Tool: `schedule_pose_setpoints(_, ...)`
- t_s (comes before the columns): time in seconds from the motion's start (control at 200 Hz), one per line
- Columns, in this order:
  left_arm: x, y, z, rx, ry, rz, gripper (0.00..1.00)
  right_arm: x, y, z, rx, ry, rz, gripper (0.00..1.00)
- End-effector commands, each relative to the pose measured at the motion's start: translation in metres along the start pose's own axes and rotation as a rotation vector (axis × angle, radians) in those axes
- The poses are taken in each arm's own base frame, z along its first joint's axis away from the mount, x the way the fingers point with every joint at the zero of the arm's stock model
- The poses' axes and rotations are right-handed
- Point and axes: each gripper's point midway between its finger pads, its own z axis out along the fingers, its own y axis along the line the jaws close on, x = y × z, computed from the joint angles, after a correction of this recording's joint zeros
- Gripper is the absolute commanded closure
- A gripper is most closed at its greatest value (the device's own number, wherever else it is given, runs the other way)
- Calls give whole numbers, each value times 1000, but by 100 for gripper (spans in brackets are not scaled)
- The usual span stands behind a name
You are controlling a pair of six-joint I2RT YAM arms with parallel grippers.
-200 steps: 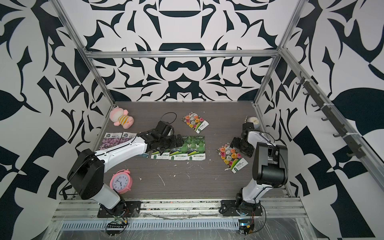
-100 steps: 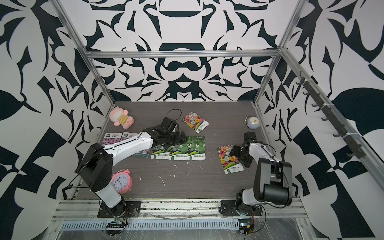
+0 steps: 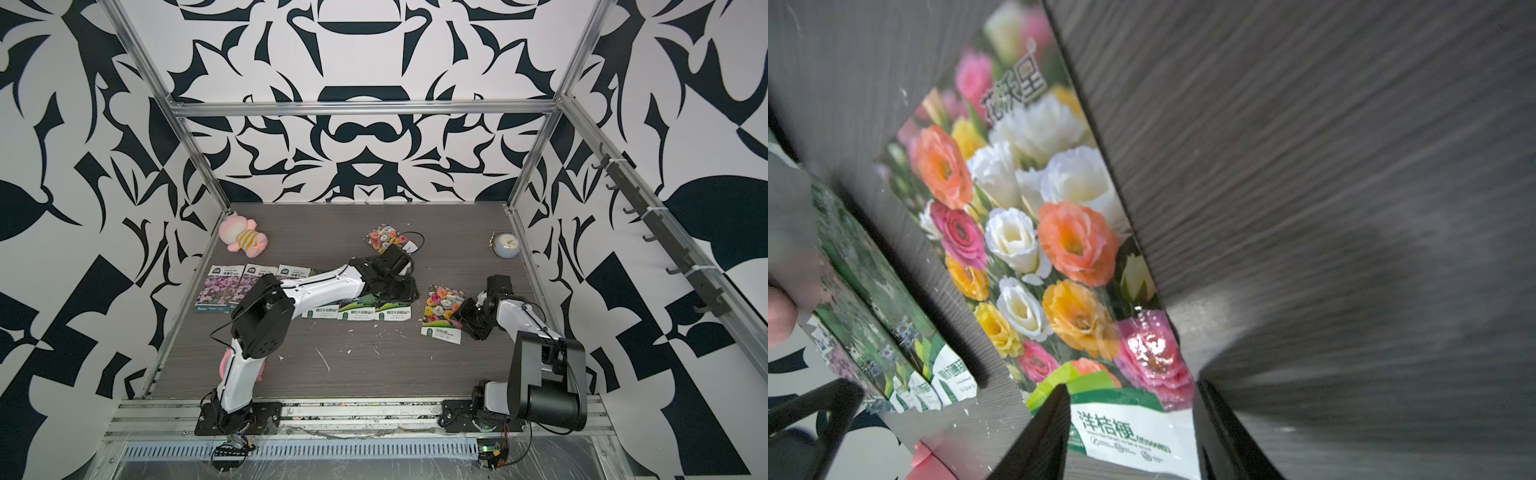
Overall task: Arrange the seed packets in a row
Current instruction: Move the seed packet to the center of the board.
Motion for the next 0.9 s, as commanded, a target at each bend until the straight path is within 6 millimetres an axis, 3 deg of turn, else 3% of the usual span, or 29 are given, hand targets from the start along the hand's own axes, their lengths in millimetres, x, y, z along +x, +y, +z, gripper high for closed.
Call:
schedule_pose_setpoints(0.0, 17, -16, 24, -2, 57, 84, 66, 3, -13, 5, 56, 12, -5, 50)
schedule_pose_setpoints(0.175, 29, -18, 53, -38, 105, 124, 73, -9, -13, -1, 84, -42, -32, 51)
schedule_pose_setpoints(0.395, 38, -2, 67, -96, 144, 101, 75, -17, -3, 8, 40, -28, -37, 53)
schedule_pose_setpoints(0.895, 15, 15, 62, -143, 93, 57, 73, -49, 33, 30, -99, 15, -47, 59)
